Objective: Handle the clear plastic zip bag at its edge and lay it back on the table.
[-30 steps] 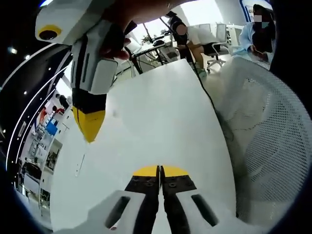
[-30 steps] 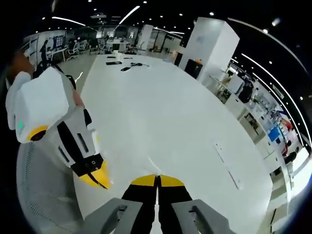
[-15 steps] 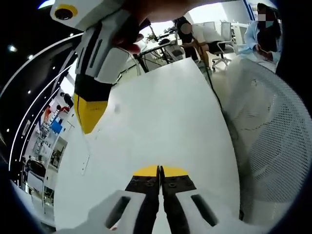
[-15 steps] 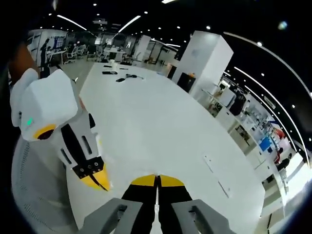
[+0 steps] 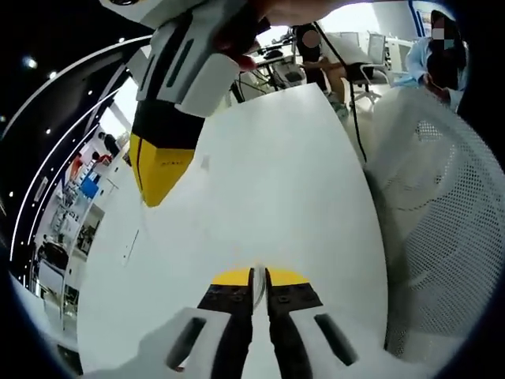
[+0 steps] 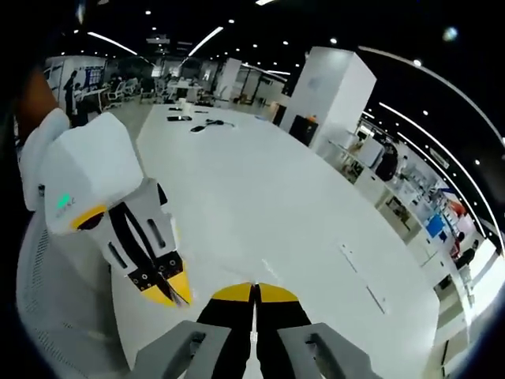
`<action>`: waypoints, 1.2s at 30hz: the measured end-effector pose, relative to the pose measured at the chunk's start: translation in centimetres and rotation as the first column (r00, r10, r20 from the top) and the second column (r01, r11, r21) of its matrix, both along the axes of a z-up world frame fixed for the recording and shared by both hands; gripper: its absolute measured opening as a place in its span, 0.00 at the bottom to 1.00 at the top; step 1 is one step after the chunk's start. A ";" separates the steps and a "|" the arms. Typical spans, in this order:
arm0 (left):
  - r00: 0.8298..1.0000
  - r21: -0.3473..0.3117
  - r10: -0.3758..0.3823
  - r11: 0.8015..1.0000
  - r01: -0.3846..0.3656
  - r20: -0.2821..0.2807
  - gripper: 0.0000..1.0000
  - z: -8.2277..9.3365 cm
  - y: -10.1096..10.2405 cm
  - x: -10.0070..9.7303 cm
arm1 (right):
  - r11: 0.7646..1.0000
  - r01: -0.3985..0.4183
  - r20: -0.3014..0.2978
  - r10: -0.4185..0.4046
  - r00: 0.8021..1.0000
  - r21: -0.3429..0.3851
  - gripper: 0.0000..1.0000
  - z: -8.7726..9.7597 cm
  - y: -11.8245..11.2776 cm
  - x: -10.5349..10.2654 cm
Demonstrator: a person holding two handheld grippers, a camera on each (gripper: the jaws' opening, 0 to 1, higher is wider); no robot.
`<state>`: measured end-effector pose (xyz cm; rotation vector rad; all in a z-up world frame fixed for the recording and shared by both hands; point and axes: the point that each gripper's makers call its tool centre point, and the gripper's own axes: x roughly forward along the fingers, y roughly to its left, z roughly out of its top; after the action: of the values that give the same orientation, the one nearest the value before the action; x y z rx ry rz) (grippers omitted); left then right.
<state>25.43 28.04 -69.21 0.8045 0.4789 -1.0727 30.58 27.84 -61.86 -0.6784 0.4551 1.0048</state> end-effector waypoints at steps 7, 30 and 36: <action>1.000 0.007 0.013 1.000 -0.013 -0.012 0.12 -0.9 -0.4 -0.1 | 1.000 -0.002 -0.010 0.001 1.000 -0.017 0.00 -1.3 -0.5 0.2; 0.994 -0.046 0.095 0.994 -0.097 -0.049 0.12 -1.1 2.4 0.2 | 0.991 0.052 -0.019 -0.054 0.998 -0.120 0.00 -6.6 -1.7 2.3; 0.990 -0.058 0.134 0.989 -0.136 -0.048 0.12 -0.8 4.2 0.0 | 0.988 0.092 -0.027 -0.096 0.995 -0.124 0.00 -7.2 -2.0 3.1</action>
<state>25.42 32.26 -70.06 0.6857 0.5281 -0.9764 33.71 25.79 -69.08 -0.7445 0.5768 0.9057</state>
